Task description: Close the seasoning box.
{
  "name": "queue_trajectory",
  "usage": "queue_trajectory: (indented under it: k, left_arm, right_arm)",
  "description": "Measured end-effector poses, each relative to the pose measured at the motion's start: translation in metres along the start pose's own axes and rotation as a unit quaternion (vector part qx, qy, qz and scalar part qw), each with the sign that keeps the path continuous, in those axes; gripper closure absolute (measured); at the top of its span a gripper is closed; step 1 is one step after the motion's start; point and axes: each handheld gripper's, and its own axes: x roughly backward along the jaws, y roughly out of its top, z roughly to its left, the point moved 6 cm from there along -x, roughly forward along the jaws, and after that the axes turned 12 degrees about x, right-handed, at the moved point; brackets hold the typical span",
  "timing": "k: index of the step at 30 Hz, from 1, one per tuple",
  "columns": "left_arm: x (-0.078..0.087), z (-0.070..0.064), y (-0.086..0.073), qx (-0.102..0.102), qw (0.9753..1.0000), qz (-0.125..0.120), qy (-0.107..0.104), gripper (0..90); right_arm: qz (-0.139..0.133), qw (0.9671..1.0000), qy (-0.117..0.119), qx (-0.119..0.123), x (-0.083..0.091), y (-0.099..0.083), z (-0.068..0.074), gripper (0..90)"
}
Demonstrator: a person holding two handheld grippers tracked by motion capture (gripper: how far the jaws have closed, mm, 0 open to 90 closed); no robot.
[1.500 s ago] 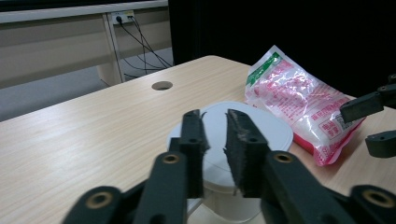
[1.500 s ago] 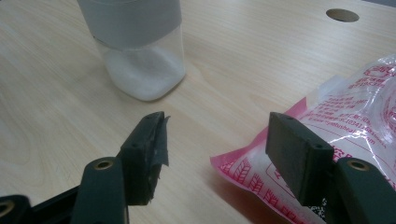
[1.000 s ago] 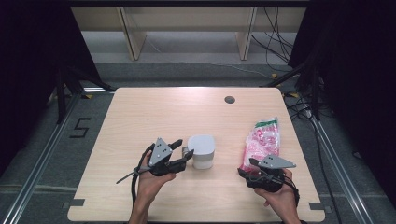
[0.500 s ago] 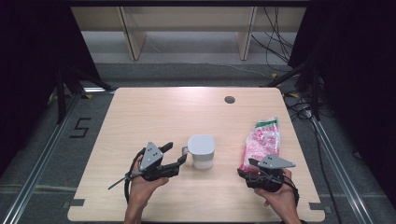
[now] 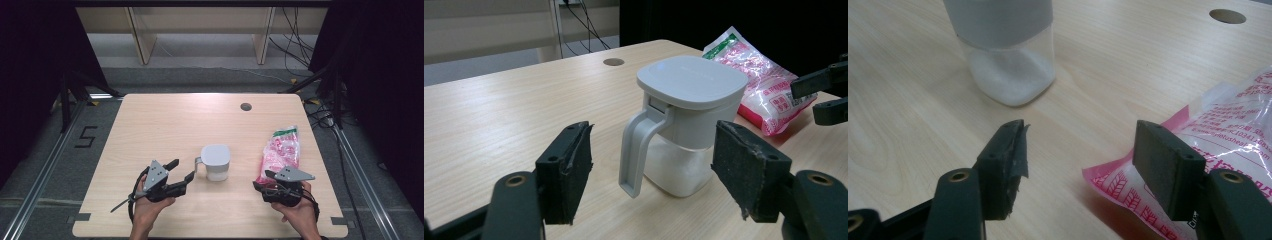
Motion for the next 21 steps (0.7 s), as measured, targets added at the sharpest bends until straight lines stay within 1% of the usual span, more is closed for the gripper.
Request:
queue_trajectory:
  k: [1, 3, 4, 5, 6, 7, 8, 9, 10, 11, 12, 13, 14, 15, 16, 17, 18, 19, 20, 21]
  left_arm:
    - [0.001, -0.001, -0.001, 0.004, 1.0, -0.001, 0.001, 31.3]
    - [0.002, -0.001, -0.002, -0.007, 1.0, -0.001, 0.001, 31.3]
    - [0.002, -0.001, -0.003, -0.01, 1.0, -0.002, -0.002, 31.1]
    - [0.003, -0.002, -0.005, -0.009, 0.9999, 0.003, -0.002, 31.0]
    - [0.002, -0.002, -0.006, -0.012, 0.9999, 0.004, -0.004, 30.6]
    - [0.002, -0.003, -0.008, -0.008, 0.9999, 0.004, -0.005, 30.5]
    - [0.002, -0.004, -0.011, 0.0, 1.0, 0.008, 0.0, 30.3]
    - [0.002, -0.004, -0.012, 0.0, 1.0, 0.007, -0.002, 30.2]
    - [0.003, -0.004, -0.014, -0.014, 0.9998, 0.01, -0.007, 30.1]
    - [0.003, -0.005, -0.017, -0.01, 0.9999, 0.012, -0.005, 29.8]
    - [0.004, -0.007, -0.019, -0.006, 0.9999, 0.014, -0.004, 29.5]
    - [0.003, -0.008, -0.022, -0.008, 0.9998, 0.014, -0.008, 29.2]
    - [0.004, -0.009, -0.024, -0.008, 0.9998, 0.015, -0.007, 28.8]
    - [0.004, -0.01, -0.026, -0.007, 0.9998, 0.015, -0.006, 28.5]
    - [0.005, -0.011, -0.028, -0.009, 0.9998, 0.019, -0.007, 28.4]
    - [0.006, -0.011, -0.029, -0.01, 0.9998, 0.019, -0.002, 28.3]
    - [0.007, -0.012, -0.031, -0.01, 0.9997, 0.02, -0.001, 28.2]
    - [0.007, -0.014, -0.032, -0.007, 0.9999, 0.016, -0.001, 28.0]
    - [0.008, -0.016, -0.034, -0.002, 0.9999, 0.016, -0.003, 27.9]
    - [0.008, -0.017, -0.036, 0.001, 0.9999, 0.011, -0.008, 27.8]
  right_arm:
    - [0.0, 1.0, 0.0, 0.0, 0.0, 0.0, 0.0, 39.0]
    - [0.0, 1.0, -0.001, 0.001, 0.0, 0.0, 0.0, 39.0]
    - [-0.001, 1.0, -0.001, 0.001, 0.0, 0.001, 0.0, 39.0]
    - [-0.001, 1.0, 0.002, -0.002, -0.001, 0.001, 0.0, 39.0]
    - [-0.004, 1.0, 0.004, 0.005, -0.002, 0.001, 0.0, 38.9]
    - [-0.005, 1.0, 0.006, 0.002, -0.002, 0.001, 0.001, 38.9]
    - [-0.003, 0.9999, 0.009, -0.004, -0.001, 0.001, 0.002, 38.8]
    - [-0.005, 1.0, 0.008, 0.0, -0.001, 0.001, 0.001, 38.8]
    - [-0.011, 0.9999, 0.005, 0.009, -0.002, 0.001, 0.0, 38.7]
    - [-0.006, 0.9999, 0.01, 0.003, -0.001, 0.0, 0.002, 38.6]
    - [-0.003, 1.0, 0.003, 0.002, 0.001, 0.0, 0.002, 38.5]
    - [-0.006, 0.9999, 0.004, 0.009, 0.0, 0.0, 0.001, 38.2]
    - [-0.002, 1.0, 0.005, 0.002, 0.001, -0.001, 0.003, 37.5]
    - [-0.007, 1.0, 0.003, 0.006, 0.001, -0.001, 0.003, 36.4]
    - [-0.005, 1.0, 0.005, 0.002, 0.002, -0.001, 0.004, 33.7]
    - [-0.003, 0.9999, 0.004, -0.012, 0.003, -0.002, 0.005, 32.0]
    - [-0.008, 0.9999, 0.0, -0.011, 0.002, -0.002, 0.005, 30.2]
    - [-0.009, 0.9998, 0.006, -0.017, 0.002, -0.002, 0.006, 27.9]
    - [-0.007, 0.9996, 0.007, -0.026, 0.002, -0.003, 0.008, 27.4]
    - [-0.005, 0.9998, 0.013, -0.017, 0.002, -0.004, 0.009, 27.2]
